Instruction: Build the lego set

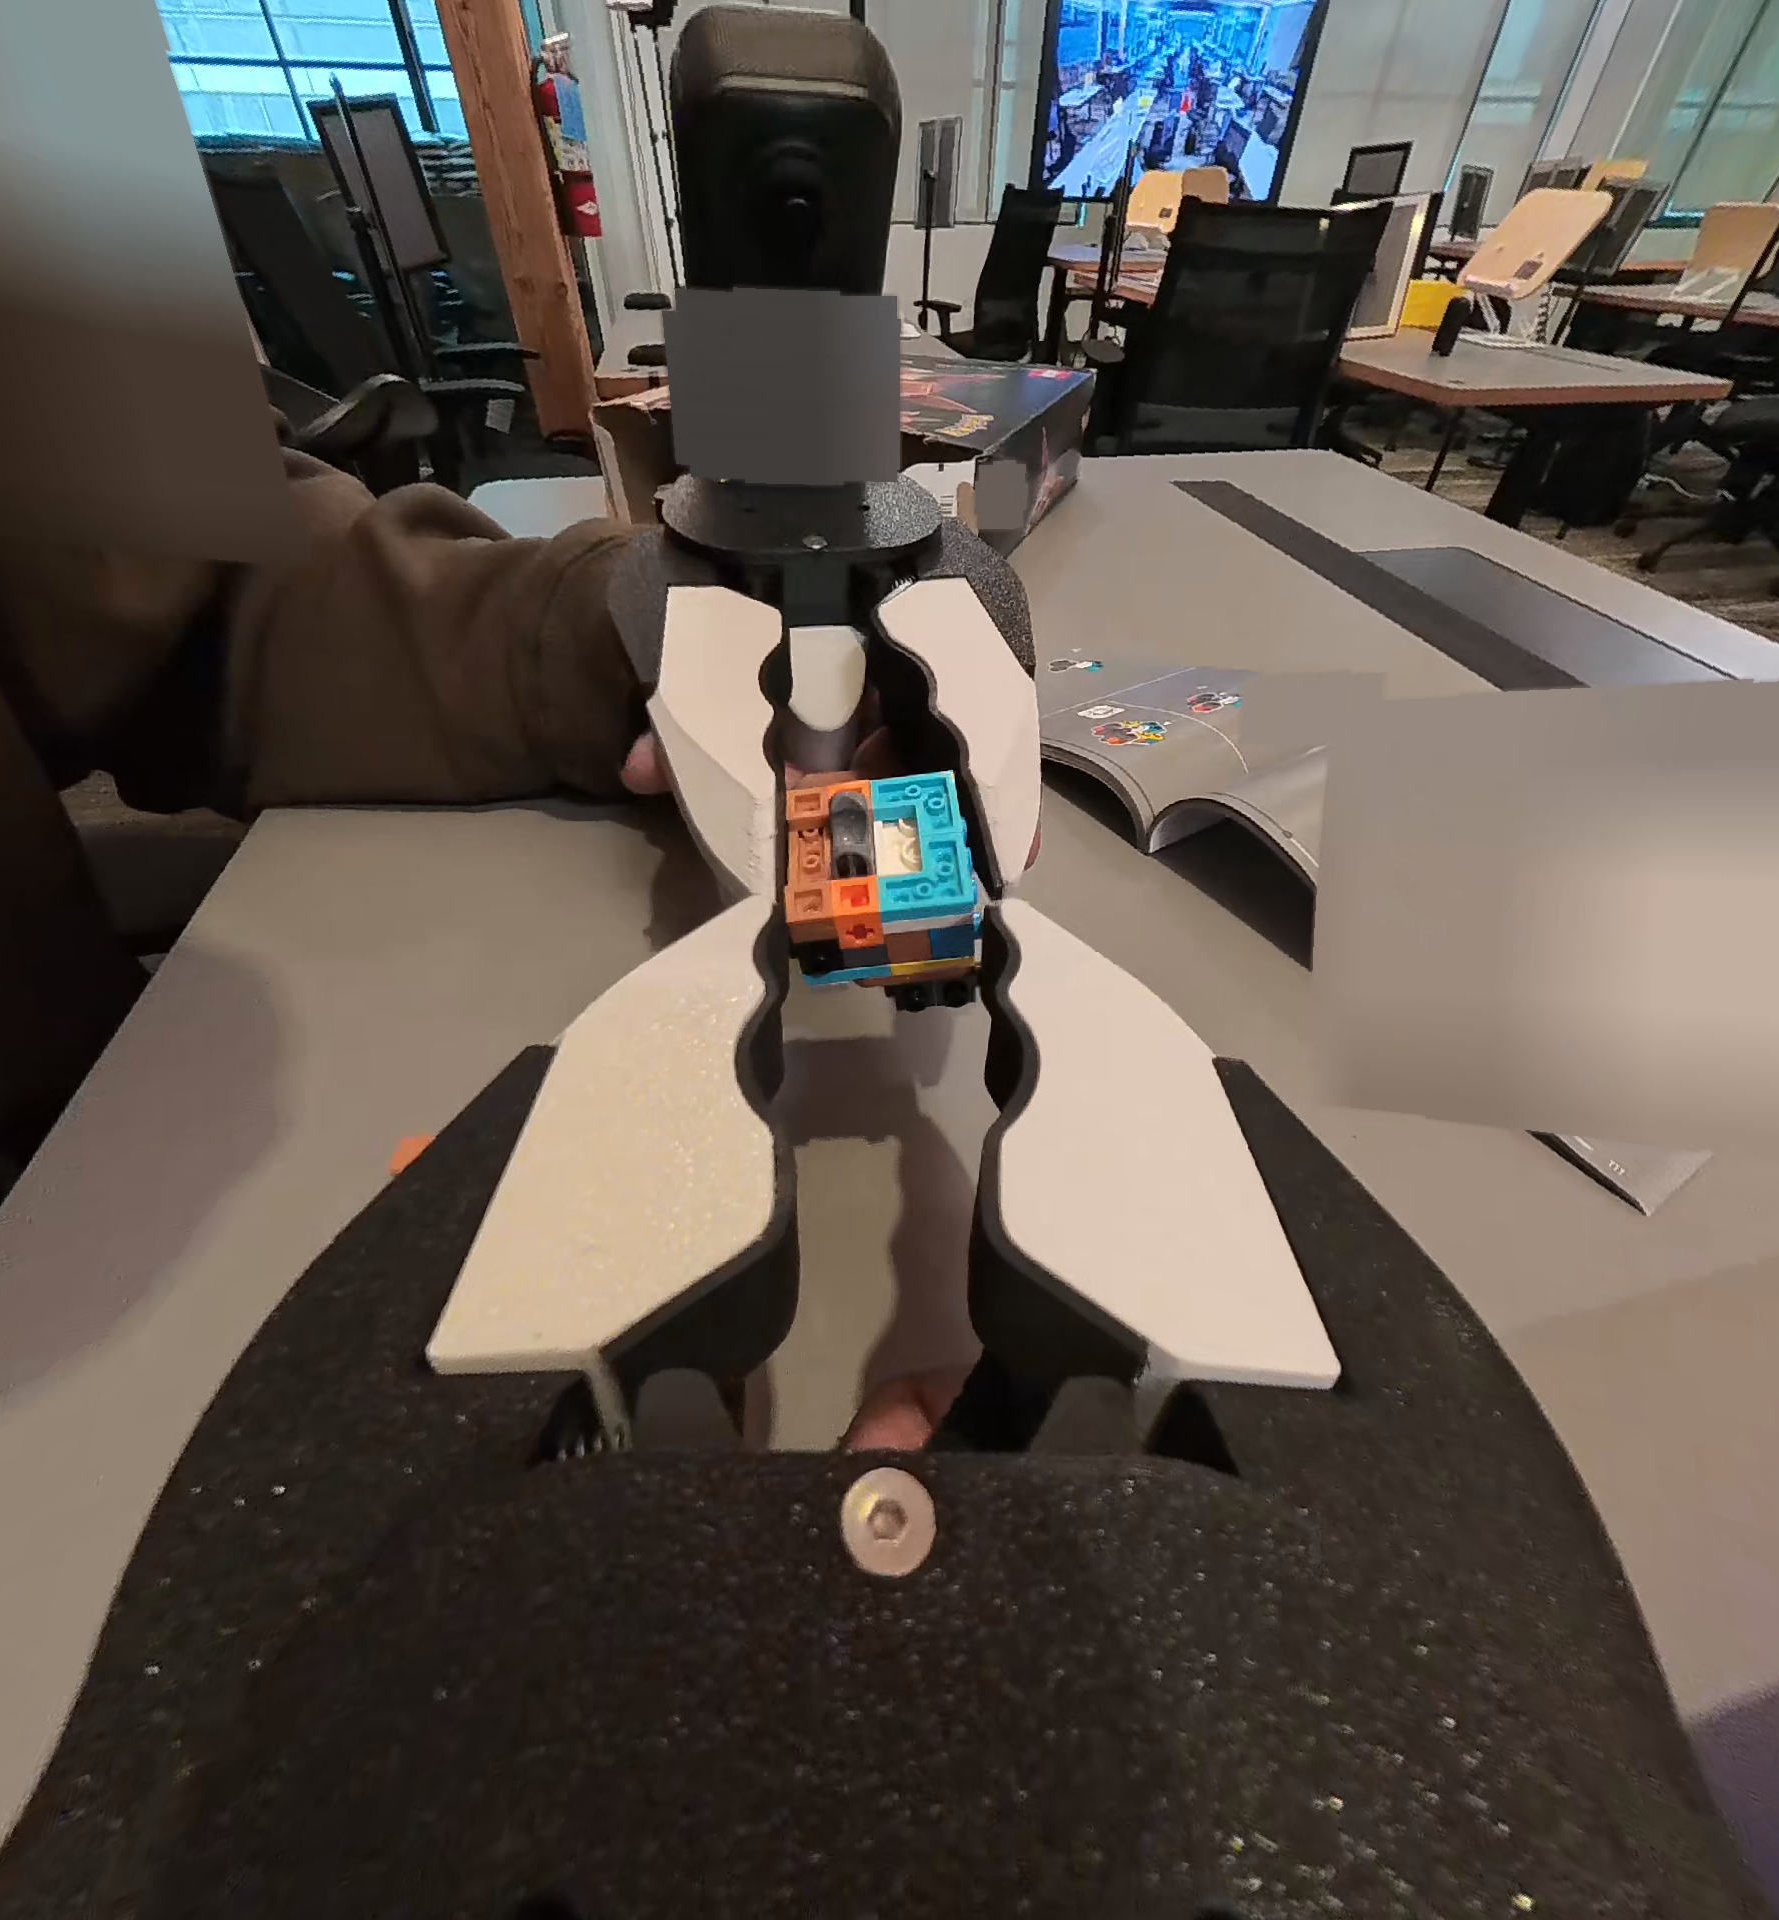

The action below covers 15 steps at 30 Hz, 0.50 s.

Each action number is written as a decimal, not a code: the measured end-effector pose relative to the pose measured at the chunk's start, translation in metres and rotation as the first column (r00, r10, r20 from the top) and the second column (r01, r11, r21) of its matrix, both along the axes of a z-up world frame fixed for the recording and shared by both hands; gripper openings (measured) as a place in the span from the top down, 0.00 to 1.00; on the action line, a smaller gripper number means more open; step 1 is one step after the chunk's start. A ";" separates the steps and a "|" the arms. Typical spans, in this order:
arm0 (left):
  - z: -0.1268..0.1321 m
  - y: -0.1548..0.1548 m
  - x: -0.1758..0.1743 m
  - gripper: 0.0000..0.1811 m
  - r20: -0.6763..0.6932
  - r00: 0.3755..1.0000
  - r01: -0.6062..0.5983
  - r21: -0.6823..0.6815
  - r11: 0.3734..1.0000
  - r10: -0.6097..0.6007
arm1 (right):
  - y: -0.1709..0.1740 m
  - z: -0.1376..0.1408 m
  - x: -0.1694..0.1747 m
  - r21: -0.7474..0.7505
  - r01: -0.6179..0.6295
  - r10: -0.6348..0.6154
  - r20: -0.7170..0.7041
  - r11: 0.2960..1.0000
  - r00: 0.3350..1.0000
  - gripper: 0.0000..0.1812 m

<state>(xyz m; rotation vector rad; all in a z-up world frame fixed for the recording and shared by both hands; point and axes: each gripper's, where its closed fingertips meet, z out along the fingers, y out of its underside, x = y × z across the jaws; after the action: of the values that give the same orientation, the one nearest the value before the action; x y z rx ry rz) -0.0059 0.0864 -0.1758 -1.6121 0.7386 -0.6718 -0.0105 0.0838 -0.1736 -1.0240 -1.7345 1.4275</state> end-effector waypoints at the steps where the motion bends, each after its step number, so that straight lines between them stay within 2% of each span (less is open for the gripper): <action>1: 0.000 0.000 0.000 0.78 -0.001 1.000 -0.001 -0.002 1.000 0.001 | 0.000 -0.001 0.000 0.002 -0.002 0.002 0.003 1.000 1.000 0.81; 8: -0.014 -0.001 -0.004 0.77 -0.100 0.995 -0.006 -0.046 0.999 0.002 | 0.003 -0.009 -0.001 0.024 0.011 -0.012 0.049 1.000 0.999 0.81; 12: -0.032 0.002 -0.011 0.76 -0.224 0.974 -0.055 -0.082 0.995 0.035 | 0.011 -0.025 -0.004 0.087 0.047 -0.058 0.129 0.995 0.990 0.81; 15: -0.038 0.006 -0.016 0.76 -0.265 0.962 -0.093 -0.105 0.990 0.063 | 0.016 -0.033 -0.004 0.113 0.059 -0.079 0.180 0.992 0.980 0.81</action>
<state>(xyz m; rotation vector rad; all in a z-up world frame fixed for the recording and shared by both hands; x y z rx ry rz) -0.0223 0.0923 -0.2143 -1.8506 0.8338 -0.4557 -0.0142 0.0994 -0.2067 -1.1774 -1.8655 1.2148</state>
